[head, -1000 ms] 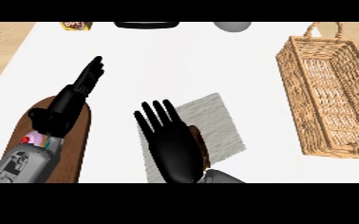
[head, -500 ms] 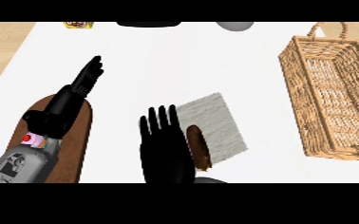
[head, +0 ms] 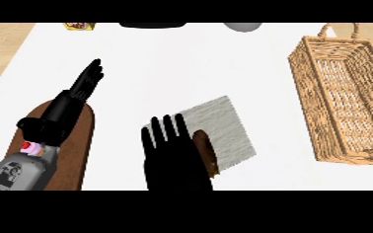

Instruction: Pick the sweet potato from the placemat and place it in the basket

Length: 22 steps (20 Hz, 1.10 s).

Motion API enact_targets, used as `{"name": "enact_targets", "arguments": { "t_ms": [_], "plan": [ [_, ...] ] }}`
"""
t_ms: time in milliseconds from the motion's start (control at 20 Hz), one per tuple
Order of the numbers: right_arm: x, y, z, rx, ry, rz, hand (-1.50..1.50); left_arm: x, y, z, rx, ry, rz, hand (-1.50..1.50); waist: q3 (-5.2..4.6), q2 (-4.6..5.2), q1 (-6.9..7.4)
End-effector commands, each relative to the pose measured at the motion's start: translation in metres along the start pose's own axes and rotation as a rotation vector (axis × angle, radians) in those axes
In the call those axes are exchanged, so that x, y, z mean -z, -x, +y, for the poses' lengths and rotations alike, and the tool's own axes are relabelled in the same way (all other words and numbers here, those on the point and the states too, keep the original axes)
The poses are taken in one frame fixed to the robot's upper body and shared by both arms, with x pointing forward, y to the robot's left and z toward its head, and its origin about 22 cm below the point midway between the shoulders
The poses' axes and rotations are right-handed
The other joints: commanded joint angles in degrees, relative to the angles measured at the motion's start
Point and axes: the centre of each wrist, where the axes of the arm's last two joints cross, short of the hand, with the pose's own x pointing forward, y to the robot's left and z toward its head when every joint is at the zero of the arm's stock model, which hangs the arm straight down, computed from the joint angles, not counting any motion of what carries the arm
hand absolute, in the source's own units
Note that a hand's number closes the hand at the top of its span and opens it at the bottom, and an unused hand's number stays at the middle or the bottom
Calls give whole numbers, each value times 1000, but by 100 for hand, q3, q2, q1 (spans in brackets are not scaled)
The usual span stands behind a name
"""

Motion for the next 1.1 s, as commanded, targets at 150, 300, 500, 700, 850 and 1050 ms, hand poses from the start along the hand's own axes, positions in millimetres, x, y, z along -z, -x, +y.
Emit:
{"name": "enact_targets", "arguments": {
  "t_ms": [150, 300, 500, 700, 850, 1050],
  "plan": [
    [-19, -4, -11, -40, -15, 188, -150, -5, -3, -4, -9, 3, 10, 0, 13, 23, -28],
    [-10, -9, 0, -16, -4, 191, -150, 13, -5, 3, -4, -8, -14, 0, 13, 68, -43],
    [0, -8, 23, 7, -25, 194, -150, -4, -1, -2, -12, 3, 0, 0, 19, 76, 16],
    [7, 6, 44, 23, 26, 180, -150, -5, -1, -2, -8, -2, -18, 0, 21, 85, 15],
    [27, 15, 51, -15, 29, 199, -150, -1, 7, 6, 2, -8, -8, 0, 20, 95, 22],
    [28, 11, 68, -36, 45, 197, -150, 0, 9, -8, -5, -3, -8, 0, 21, 90, 15]
  ]
}}
